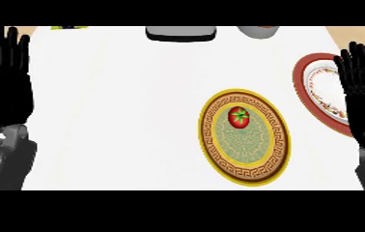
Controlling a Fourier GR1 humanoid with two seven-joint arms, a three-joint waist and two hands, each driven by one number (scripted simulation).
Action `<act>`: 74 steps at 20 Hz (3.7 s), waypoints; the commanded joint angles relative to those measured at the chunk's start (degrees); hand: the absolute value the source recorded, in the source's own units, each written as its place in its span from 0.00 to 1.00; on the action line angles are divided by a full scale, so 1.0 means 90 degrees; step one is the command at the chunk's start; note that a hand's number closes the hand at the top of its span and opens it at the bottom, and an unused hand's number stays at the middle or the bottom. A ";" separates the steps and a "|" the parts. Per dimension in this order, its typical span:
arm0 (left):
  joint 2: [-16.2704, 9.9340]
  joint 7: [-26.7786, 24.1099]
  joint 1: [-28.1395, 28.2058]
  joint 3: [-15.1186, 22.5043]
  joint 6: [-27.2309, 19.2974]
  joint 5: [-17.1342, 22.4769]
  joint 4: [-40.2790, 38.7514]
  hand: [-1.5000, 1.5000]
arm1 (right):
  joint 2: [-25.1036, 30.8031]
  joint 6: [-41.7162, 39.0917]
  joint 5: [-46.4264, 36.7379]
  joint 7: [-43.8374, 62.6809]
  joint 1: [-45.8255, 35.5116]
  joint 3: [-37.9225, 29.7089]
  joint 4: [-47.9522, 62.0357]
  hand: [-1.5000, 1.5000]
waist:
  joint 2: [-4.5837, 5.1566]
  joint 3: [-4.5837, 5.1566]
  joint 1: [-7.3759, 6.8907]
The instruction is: Pick the tomato from the plate and place it in the plate
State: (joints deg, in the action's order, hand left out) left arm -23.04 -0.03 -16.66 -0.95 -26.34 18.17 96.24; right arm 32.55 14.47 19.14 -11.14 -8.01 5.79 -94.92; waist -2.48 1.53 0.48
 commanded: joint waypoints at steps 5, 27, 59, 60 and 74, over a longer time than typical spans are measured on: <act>0.0370 0.0897 0.1422 0.1333 0.0776 0.0028 -0.1231 0.50 | 0.0304 0.0319 0.0217 0.0439 -0.0589 -0.0863 0.0325 1.00 | 0.0400 -0.0158 0.0002; 0.0826 0.1165 0.1691 0.1756 0.1570 -0.0021 -0.1709 0.50 | 0.1485 0.0679 -0.2468 0.3250 0.1179 0.0420 -0.1040 0.00 | 0.0275 -0.0137 -0.0048; 0.1488 0.1225 0.1740 0.1503 0.1727 -0.0778 -0.1759 0.50 | -0.1499 -0.0877 -0.5533 0.6649 -0.1208 0.2067 0.0568 0.00 | 0.0282 -0.0170 -0.0079; 0.1373 0.1293 0.1837 0.1399 0.1796 -0.0711 -0.1588 0.50 | -0.1500 -0.1122 -0.5785 0.7358 -0.1133 0.2277 0.0026 0.00 | 0.0272 -0.0169 -0.0067; 0.1264 0.1363 0.1816 0.0796 0.2416 -0.0666 -0.1562 0.50 | -0.2188 -0.1344 -0.6445 0.6413 -0.1048 0.1598 0.1260 0.00 | 0.0276 -0.0170 -0.0073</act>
State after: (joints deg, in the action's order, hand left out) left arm -10.69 10.75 -0.61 8.35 -6.70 11.32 82.75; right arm 14.92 1.89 -37.44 50.12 -18.44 21.46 -86.66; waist -0.26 -0.27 -0.16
